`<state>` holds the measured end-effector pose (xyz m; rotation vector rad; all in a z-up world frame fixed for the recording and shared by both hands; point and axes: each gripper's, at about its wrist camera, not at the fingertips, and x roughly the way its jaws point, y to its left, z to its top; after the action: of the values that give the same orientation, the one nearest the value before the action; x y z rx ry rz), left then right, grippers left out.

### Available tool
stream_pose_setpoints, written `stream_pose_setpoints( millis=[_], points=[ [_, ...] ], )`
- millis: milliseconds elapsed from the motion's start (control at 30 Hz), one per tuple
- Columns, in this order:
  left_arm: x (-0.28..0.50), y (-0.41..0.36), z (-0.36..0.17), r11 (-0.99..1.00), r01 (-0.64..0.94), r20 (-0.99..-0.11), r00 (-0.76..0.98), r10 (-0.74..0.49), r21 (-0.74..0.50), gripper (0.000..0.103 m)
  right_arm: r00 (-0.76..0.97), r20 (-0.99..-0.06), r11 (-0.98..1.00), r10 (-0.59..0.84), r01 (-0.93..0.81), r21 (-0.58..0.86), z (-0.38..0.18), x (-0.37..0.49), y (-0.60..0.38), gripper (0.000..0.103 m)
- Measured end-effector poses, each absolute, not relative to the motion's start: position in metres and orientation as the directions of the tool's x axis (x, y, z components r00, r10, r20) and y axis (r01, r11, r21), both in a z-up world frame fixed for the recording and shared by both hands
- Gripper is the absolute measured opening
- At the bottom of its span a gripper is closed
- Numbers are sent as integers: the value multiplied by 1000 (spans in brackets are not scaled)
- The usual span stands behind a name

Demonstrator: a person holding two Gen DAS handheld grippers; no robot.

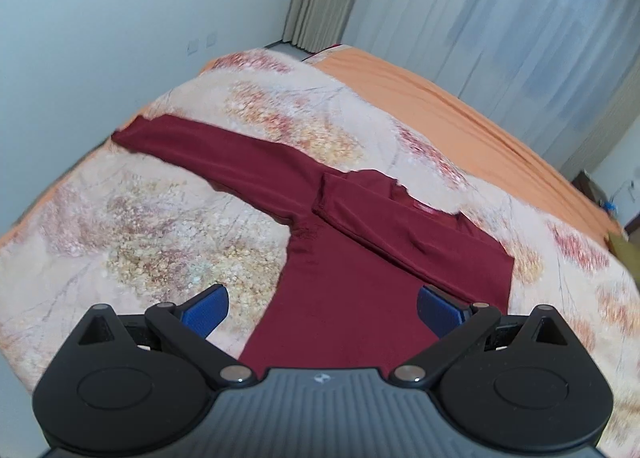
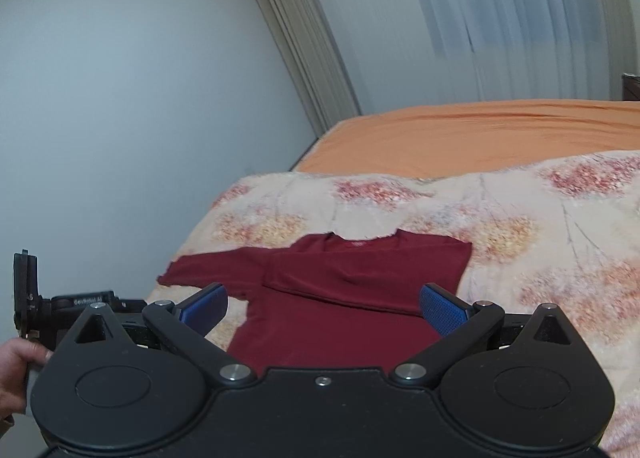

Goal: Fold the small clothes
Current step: 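Open both tools and move them back from the sweater, then reach the left tool to the other sleeve cuff and grasp it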

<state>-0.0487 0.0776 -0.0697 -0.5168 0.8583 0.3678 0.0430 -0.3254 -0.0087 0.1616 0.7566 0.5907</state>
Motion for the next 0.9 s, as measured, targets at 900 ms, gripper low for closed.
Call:
stream_pose_setpoints(
  millis=[900],
  points=[
    [16, 483, -302, 413, -587, -593, 795, 131, -696, 75, 331, -823, 864, 462, -377, 334, -87, 55, -40, 98]
  ],
)
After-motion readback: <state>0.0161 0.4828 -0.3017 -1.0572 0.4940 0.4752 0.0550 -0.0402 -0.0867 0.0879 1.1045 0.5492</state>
